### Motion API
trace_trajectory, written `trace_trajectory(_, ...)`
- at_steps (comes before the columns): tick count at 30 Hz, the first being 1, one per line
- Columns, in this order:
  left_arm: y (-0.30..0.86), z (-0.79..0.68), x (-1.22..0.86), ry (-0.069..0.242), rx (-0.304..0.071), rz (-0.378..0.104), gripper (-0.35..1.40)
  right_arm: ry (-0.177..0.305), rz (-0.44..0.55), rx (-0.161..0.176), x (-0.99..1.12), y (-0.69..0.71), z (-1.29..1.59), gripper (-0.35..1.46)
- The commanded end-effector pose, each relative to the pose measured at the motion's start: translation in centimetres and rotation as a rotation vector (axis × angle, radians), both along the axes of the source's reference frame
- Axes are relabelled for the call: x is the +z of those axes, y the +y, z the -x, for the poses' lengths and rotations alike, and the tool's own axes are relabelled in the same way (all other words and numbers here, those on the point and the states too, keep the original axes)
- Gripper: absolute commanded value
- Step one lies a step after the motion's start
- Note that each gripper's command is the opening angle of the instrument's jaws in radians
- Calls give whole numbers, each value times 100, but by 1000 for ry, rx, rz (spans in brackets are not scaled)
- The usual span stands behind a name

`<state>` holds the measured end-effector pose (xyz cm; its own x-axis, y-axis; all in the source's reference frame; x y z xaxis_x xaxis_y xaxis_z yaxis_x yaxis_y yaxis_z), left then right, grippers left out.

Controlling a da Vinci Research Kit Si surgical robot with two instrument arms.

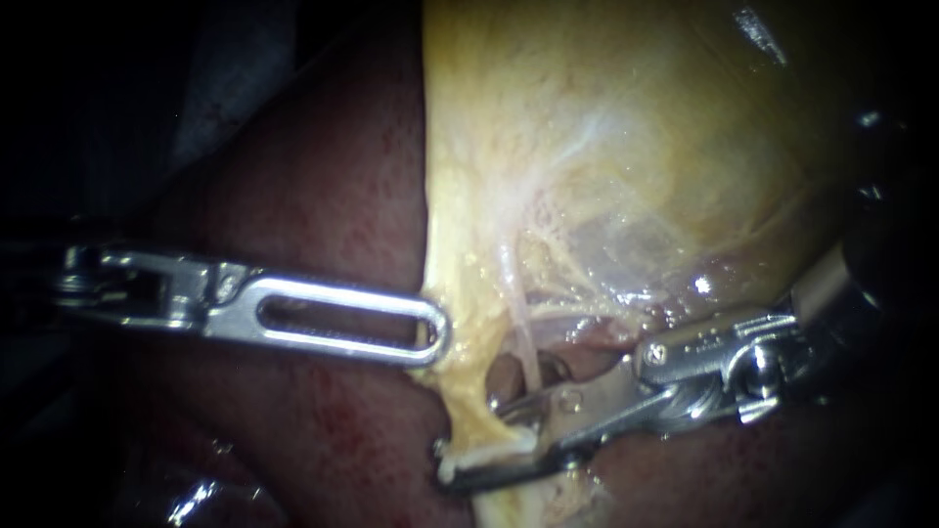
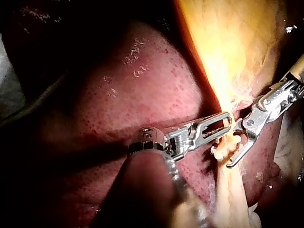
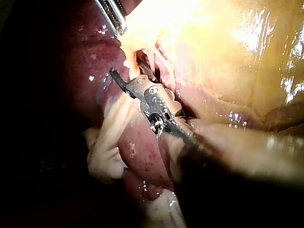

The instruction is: Going back first clip left tube

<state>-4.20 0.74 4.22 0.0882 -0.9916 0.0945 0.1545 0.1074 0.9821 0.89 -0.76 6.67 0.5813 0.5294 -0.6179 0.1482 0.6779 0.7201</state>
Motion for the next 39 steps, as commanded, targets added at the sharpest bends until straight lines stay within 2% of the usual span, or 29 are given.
trace_trajectory(1,0,0,0,0,0,0,-35,6,13,2,0,1,0,42)
trace_trajectory(9,0,0,0,0,0,0,-35,25,66,10,-6,14,6,49)
trace_trajectory(17,1,-1,3,-1,1,0,-35,27,71,22,-20,28,20,49)
trace_trajectory(22,3,-2,7,0,1,1,-35,29,74,27,-30,34,33,48)
trace_trajectory(25,4,-1,10,0,1,1,-35,30,74,32,-40,43,46,47)
trace_trajectory(33,7,2,21,2,-1,3,-35,35,104,65,-79,82,95,46)
trace_trajectory(35,8,3,23,2,-2,3,-35,35,122,79,-92,100,110,46)
trace_trajectory(39,9,5,27,5,-5,5,-35,29,139,99,-108,123,128,45)
